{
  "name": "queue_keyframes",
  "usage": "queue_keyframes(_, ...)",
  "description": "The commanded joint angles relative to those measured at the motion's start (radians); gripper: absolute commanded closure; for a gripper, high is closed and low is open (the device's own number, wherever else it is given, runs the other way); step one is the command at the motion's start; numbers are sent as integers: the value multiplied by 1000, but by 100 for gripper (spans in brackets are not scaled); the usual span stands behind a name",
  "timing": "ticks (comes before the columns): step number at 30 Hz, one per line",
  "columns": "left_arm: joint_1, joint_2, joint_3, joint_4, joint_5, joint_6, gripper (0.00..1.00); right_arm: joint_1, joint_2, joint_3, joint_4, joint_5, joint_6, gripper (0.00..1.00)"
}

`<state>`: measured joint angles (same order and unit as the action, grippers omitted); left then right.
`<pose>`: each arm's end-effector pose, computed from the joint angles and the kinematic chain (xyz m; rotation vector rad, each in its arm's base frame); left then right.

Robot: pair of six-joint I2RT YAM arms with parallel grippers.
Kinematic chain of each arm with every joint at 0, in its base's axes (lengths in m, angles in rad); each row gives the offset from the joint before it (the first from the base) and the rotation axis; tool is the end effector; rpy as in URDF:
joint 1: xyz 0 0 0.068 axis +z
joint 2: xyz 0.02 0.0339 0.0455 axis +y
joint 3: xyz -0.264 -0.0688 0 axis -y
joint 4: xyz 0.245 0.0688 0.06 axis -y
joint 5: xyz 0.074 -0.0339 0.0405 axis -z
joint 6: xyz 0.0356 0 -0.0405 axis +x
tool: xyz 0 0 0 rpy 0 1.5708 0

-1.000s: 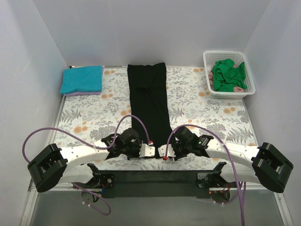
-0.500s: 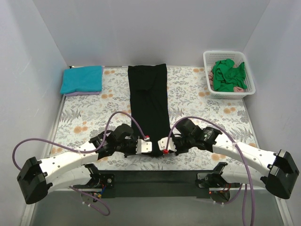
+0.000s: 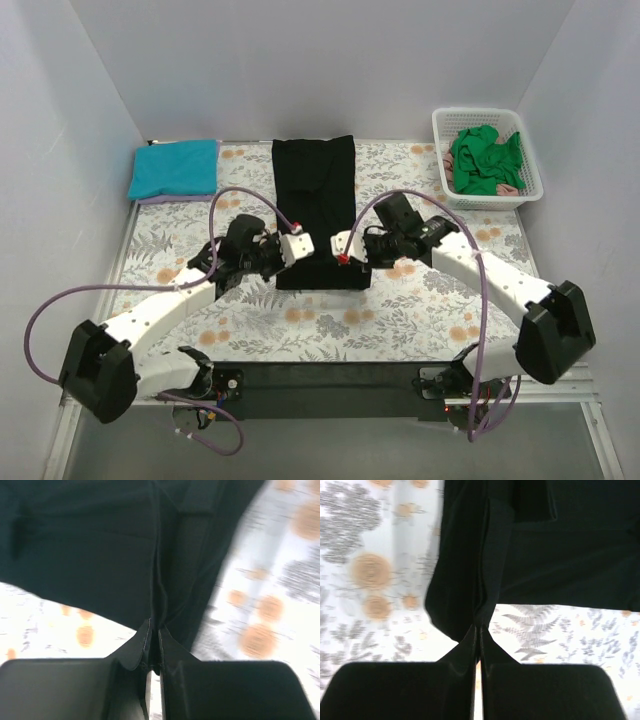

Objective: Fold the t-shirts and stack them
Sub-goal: Fold the tshirt

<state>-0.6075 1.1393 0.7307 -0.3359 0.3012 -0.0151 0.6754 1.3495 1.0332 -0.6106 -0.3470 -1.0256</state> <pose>0.1891 -0.1443 0.2378 0.8396 2.2130 -0.6583 0.2095 0.1833 0.2659 -1.9260 1.5006 0.2790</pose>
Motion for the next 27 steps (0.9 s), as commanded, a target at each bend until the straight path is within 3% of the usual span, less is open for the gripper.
queue_keyframes(1,95,98,94,132,54,86,100,-60,110,115,46,-10,-114,99)
queue_keyframes(11,304,472,347,250,168,196,100,-198,479,497,68,-43,-212,99)
queue_keyframes(16,342,595,444,273,191,230,100,-217,630,664,69,-58,-228,99)
queue_keyframes(27,376,767,538,330,177,247,100,-240,830,821,83,-43,-229,99)
